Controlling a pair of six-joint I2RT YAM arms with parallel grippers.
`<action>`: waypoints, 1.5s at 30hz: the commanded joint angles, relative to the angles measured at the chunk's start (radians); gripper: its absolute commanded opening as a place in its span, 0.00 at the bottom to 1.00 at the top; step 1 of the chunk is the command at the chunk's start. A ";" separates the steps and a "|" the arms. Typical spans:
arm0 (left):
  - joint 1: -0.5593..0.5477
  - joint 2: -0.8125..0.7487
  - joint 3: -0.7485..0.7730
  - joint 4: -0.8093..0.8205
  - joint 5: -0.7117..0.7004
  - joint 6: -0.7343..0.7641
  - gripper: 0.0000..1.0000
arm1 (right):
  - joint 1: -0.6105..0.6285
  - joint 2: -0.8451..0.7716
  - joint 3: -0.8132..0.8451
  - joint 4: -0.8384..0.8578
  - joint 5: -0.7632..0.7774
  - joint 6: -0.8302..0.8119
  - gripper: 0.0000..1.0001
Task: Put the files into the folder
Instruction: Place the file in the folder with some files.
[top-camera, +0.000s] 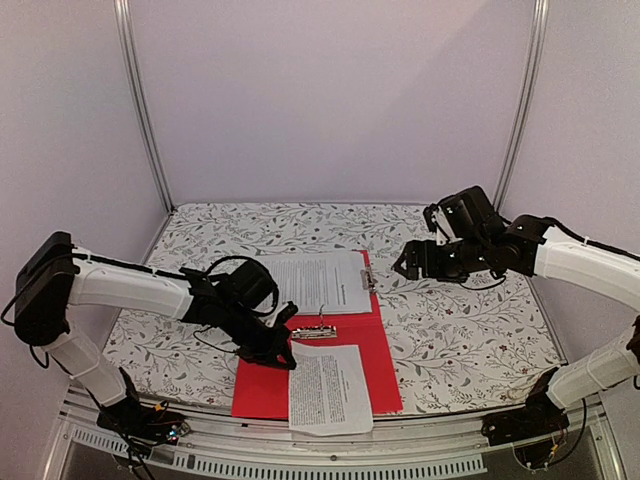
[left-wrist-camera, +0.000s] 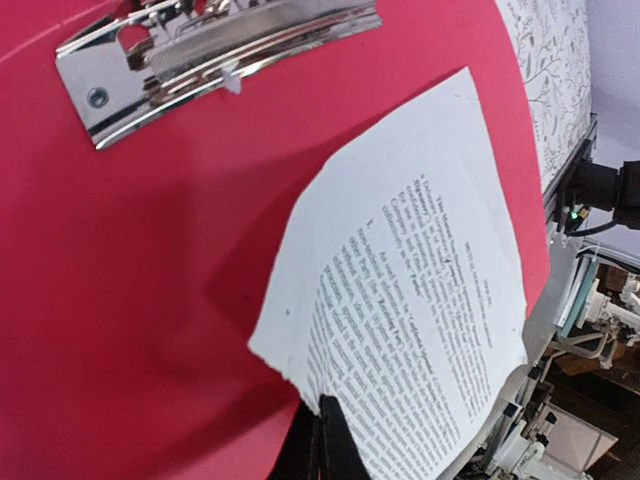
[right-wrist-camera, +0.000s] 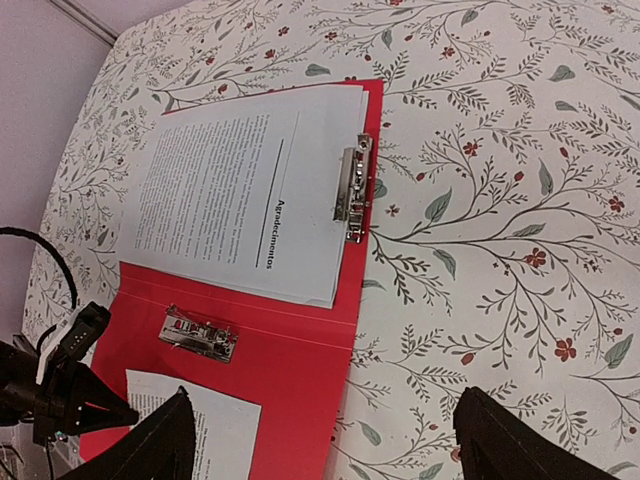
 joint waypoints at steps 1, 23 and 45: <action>0.020 0.051 -0.031 0.014 -0.005 0.007 0.00 | 0.005 0.041 -0.007 0.039 -0.031 -0.019 0.90; 0.097 0.120 -0.070 0.127 0.017 -0.046 0.00 | 0.005 0.162 0.031 0.089 -0.112 -0.046 0.90; 0.142 0.138 -0.090 0.202 0.034 -0.058 0.00 | 0.005 0.171 0.024 0.104 -0.143 -0.043 0.90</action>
